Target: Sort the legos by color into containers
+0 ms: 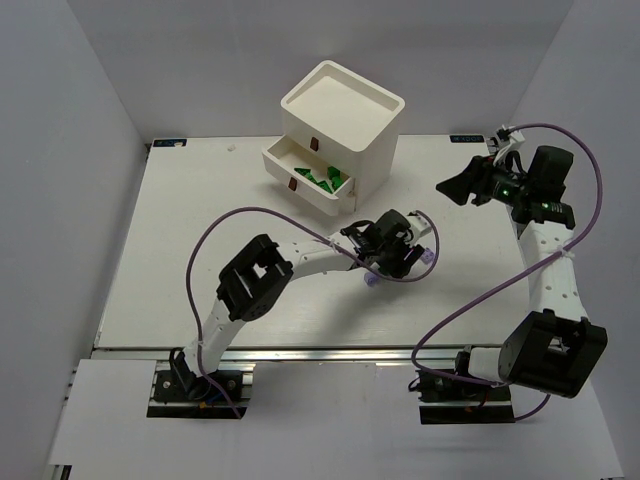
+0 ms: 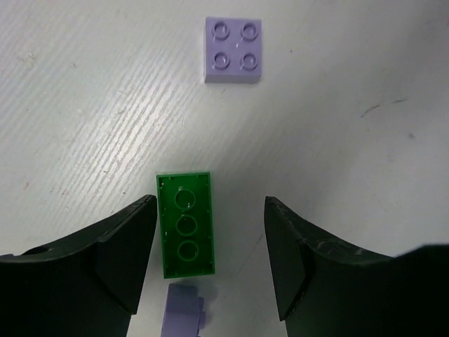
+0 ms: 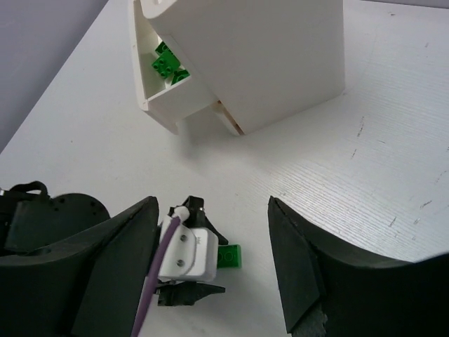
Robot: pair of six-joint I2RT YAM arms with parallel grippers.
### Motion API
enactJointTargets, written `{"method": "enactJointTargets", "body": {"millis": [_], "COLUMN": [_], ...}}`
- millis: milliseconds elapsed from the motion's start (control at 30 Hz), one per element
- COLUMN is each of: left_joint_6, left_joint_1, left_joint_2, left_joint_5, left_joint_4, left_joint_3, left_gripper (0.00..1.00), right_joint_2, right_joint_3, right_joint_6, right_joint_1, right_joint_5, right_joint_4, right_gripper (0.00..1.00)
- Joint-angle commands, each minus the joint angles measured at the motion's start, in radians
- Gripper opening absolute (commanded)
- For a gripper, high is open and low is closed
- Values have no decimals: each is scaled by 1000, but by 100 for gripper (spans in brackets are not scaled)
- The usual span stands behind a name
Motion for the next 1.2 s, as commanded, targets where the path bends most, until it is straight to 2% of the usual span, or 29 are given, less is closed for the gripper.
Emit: {"method": "enactJointTargets", "body": {"millis": [0, 333, 433, 467, 567, 633, 767, 867, 900, 933, 967, 1000, 1167], "left_joint_6": [35, 3, -9, -14, -15, -20, -70, -161, -188, -225, -295, -326, -564], "left_joint_1": [-15, -24, -24, -24, -24, -24, 2, 39, 50, 76, 90, 105, 215], "left_joint_2": [13, 56, 48, 43, 22, -10, -99, -187, -210, -255, -277, -299, -456], "left_joint_5": [-133, -203, -199, -187, -167, -168, -197, -286, -309, -334, -351, -354, -338], "left_joint_4": [-70, -133, -126, -123, -103, -81, -14, 25, 34, 29, 22, 0, -26], "left_joint_3": [52, 63, 54, 51, 39, 32, 26, 35, 29, 26, 22, 19, -78], "left_gripper": [73, 68, 53, 38, 20, 15, 14, 10, 6, 0, 0, 0, 0], "right_joint_2": [-36, -68, -74, -74, -77, -75, -77, -81, -82, -82, -82, -80, -89], "right_joint_3": [-20, -68, -77, -83, -89, -94, -105, -115, -120, -126, -129, -140, -181], "right_joint_6": [-2, -20, -20, -20, -56, -79, -129, -157, -166, -175, -198, -204, -270], "right_joint_1": [-11, -19, -19, -19, -17, -19, -14, -16, -14, -14, -12, -9, -5], "right_joint_5": [-44, -64, -72, -73, -82, -84, -59, -17, -12, -4, 19, 33, 83], "right_joint_4": [37, 31, 31, 26, 17, 6, -26, -51, -55, -67, -75, -81, -95], "right_gripper": [70, 71, 71, 71, 71, 70, 67, 54, 33, 21, 7, 0, 0]}}
